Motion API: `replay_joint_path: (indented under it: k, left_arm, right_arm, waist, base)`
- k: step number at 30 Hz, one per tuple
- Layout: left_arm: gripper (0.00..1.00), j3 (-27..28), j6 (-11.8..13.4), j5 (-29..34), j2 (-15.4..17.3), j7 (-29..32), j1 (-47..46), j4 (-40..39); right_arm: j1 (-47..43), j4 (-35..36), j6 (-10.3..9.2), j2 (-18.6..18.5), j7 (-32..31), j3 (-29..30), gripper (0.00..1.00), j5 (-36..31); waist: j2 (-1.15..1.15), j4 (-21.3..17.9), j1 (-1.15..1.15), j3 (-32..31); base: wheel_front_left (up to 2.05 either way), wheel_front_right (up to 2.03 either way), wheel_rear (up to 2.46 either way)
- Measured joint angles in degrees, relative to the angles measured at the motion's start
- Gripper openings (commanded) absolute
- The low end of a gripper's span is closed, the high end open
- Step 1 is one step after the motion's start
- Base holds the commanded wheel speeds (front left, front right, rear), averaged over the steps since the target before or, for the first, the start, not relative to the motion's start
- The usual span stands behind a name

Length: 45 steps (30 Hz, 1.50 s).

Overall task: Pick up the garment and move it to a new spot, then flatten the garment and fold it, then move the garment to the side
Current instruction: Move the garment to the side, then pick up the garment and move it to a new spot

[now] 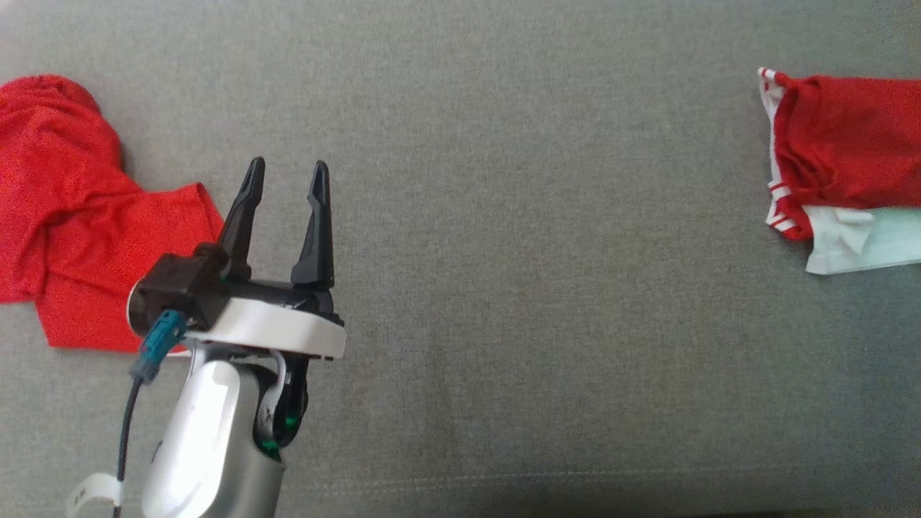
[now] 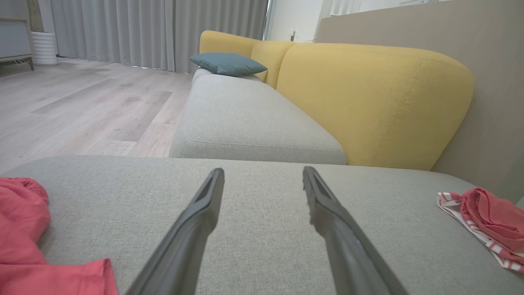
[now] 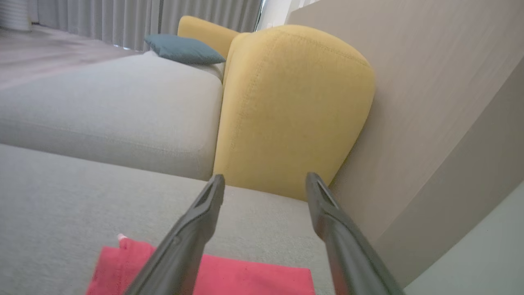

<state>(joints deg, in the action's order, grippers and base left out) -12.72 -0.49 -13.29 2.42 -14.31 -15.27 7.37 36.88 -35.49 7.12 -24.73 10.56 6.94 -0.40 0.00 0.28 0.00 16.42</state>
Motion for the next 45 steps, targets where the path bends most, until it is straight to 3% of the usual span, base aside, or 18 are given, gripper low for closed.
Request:
replay_joint_path:
  k: [4, 12, 17, 28, 45]
  left_arm:
    - [1.0, 0.1, 0.1, 0.0, 0.0, 0.0, 0.6, 0.0]
    - [1.0, 0.7, 0.6, -0.6, 0.0, 0.0, 5.1, -0.9]
    - [1.0, 0.8, 0.7, -0.6, 0.0, 0.0, 8.2, -1.1]
    - [1.0, 0.5, 0.9, -0.6, 0.1, 0.0, 15.2, -1.1]
    - [1.0, 0.2, 1.3, -0.6, 0.1, 0.0, 16.1, -1.1]
  right_arm:
    - [-0.6, 2.2, 0.0, 3.7, 0.7, -0.7, 1.0, 0.7]
    - [-11.1, 8.3, 0.0, 16.3, 2.6, -1.8, 1.0, 1.9]
    - [-18.5, 11.6, 0.0, 20.4, 3.3, -4.8, 1.0, 1.8]
    - [-31.7, 18.2, 0.0, 22.0, 3.8, -9.0, 1.0, 8.8]
    - [-32.9, 20.7, 0.0, 22.0, 3.8, -9.6, 1.0, 9.4]
  waist:
    - [0.0, -0.1, 0.0, -1.8]
    - [0.0, -0.1, 0.0, -8.7]
    - [0.0, 0.2, 0.0, -12.4]
    - [0.0, 0.5, 0.0, -16.8]
    - [0.0, -0.5, 0.0, -16.3]
  base:
    - [0.0, 0.0, 0.0]
    - [0.0, 0.0, 0.0]
    - [0.0, 0.0, 0.0]
    - [0.0, 0.0, 0.0]
    - [0.0, 0.0, 0.0]
